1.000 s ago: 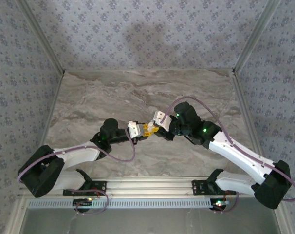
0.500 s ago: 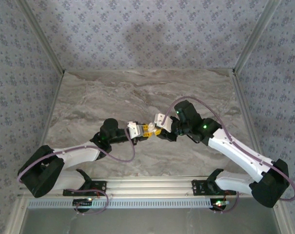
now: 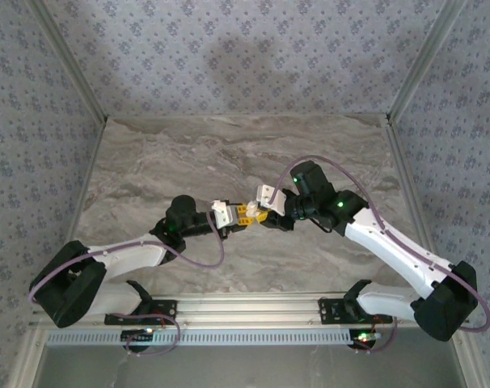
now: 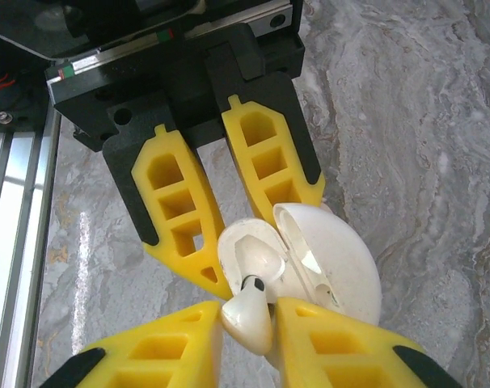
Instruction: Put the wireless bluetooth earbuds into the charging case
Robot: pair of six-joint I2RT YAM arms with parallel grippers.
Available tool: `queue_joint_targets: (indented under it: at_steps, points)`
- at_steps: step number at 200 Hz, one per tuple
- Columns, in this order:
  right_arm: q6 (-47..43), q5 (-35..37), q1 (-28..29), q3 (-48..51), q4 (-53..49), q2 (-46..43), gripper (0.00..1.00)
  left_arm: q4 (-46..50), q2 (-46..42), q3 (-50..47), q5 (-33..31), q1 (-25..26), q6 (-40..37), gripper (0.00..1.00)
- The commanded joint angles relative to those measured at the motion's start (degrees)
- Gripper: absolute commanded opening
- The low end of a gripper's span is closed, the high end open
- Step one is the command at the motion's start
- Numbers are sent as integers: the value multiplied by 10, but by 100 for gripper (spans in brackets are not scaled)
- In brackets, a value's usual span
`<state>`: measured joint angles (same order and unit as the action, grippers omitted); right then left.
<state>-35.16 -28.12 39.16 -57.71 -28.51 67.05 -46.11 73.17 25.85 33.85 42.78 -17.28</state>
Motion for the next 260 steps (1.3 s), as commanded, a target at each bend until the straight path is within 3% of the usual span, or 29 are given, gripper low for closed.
queue_joint_targets:
  at_steps: [1,56,118,149,176,212,260]
  points:
    - [8,-7,-4,-18,4,7,28,-20,-8,21,16,5,9,12]
    - [29,-14,-11,-3,20,-11,46,-38,-3,17,0,4,23,12]
    - [64,-50,-32,25,47,-55,56,-50,5,16,-9,4,32,12]
    - [137,-101,-60,54,97,-87,56,-59,12,14,-26,4,43,12]
    - [287,-134,-99,90,180,-103,52,-70,23,17,-44,4,64,12]
    - [437,-102,-107,113,216,-104,46,-77,47,30,-80,-3,130,11]
    - [528,-75,-113,123,240,-89,41,-92,72,52,-67,-9,221,12]
